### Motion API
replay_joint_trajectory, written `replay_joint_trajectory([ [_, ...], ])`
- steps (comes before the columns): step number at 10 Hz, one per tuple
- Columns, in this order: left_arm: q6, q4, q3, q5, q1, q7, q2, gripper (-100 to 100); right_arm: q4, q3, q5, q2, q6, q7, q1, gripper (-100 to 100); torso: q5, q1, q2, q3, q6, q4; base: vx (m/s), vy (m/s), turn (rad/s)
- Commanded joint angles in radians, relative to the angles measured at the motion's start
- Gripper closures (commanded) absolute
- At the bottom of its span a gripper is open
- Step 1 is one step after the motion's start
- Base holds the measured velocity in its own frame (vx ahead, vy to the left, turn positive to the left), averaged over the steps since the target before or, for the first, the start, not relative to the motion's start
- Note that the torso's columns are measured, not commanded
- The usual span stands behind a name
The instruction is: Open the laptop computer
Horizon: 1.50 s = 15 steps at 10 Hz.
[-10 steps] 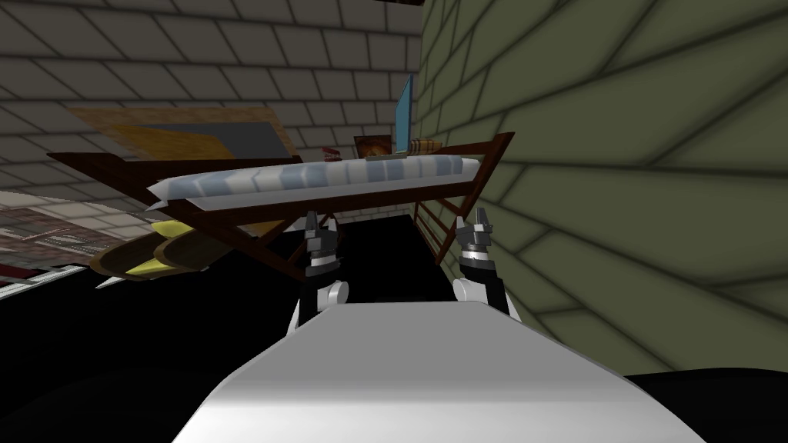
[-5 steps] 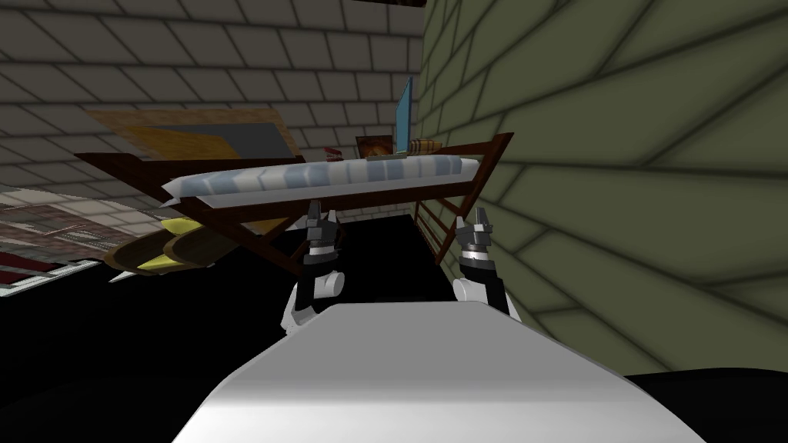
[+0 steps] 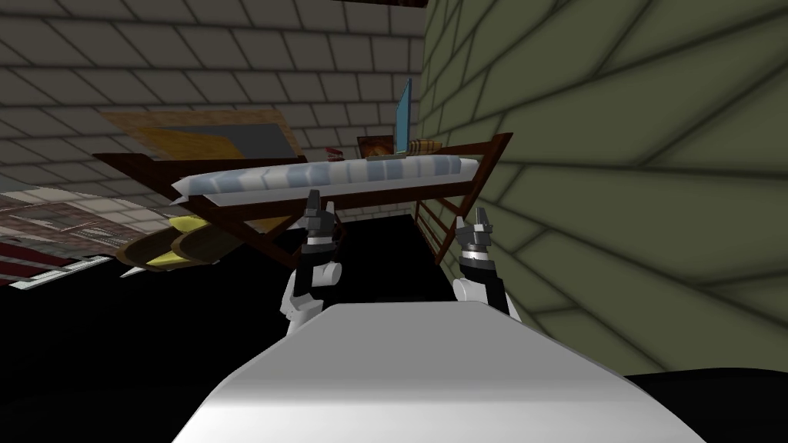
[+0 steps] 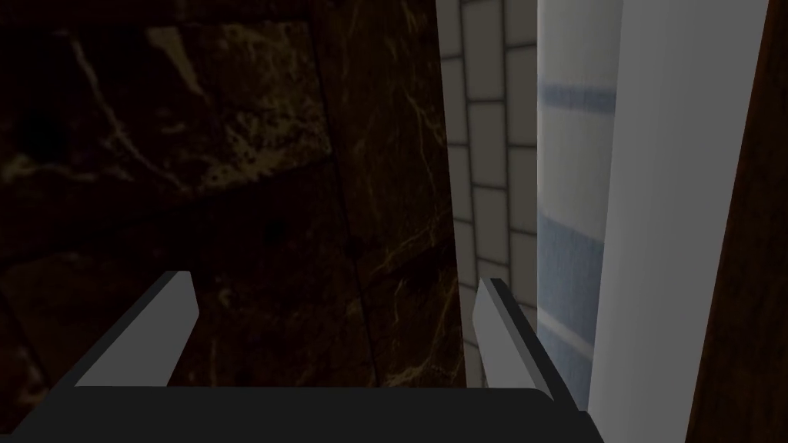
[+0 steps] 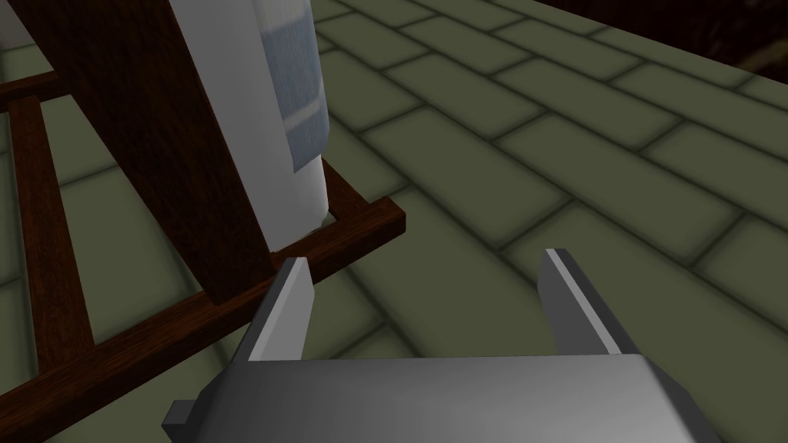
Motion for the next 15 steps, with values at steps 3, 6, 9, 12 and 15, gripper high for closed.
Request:
replay_joint_trajectory([
  [3,0.061,0.017,0.039,-0.013,-0.121,0.003,0.025,-100,0.0,0.0,0.0,0.0,0.0,0.0,0.0,0,0.0,0.0,0.0,0.0,0.0,0.0,-0.009,-0.022,0.017],
  [6,0.103,0.028,0.066,-0.023,-0.195,0.004,0.038,-100,0.0,0.0,0.0,0.0,0.0,0.0,0.0,0,0.0,0.0,0.001,0.0,0.0,0.0,-0.013,-0.027,0.02],
  [9,0.149,0.041,0.094,-0.034,-0.278,0.006,0.051,-100,0.0,0.0,0.0,0.0,0.0,0.0,0.0,0,0.0,0.0,0.0,0.0,0.0,0.0,-0.007,-0.032,0.019],
  [12,0.197,0.055,0.124,-0.046,-0.36,0.009,0.061,-100,0.0,0.0,0.0,0.0,0.0,0.0,0.0,0,0.0,0.0,0.0,0.0,0.0,0.0,-0.007,-0.031,0.02],
  [15,0.249,0.071,0.154,-0.059,-0.443,0.011,0.071,-100,0.0,0.0,0.0,0.0,0.0,0.0,0.0,0,0.0,0.0,0.0,0.0,0.0,0.0,-0.001,-0.033,0.018],
])
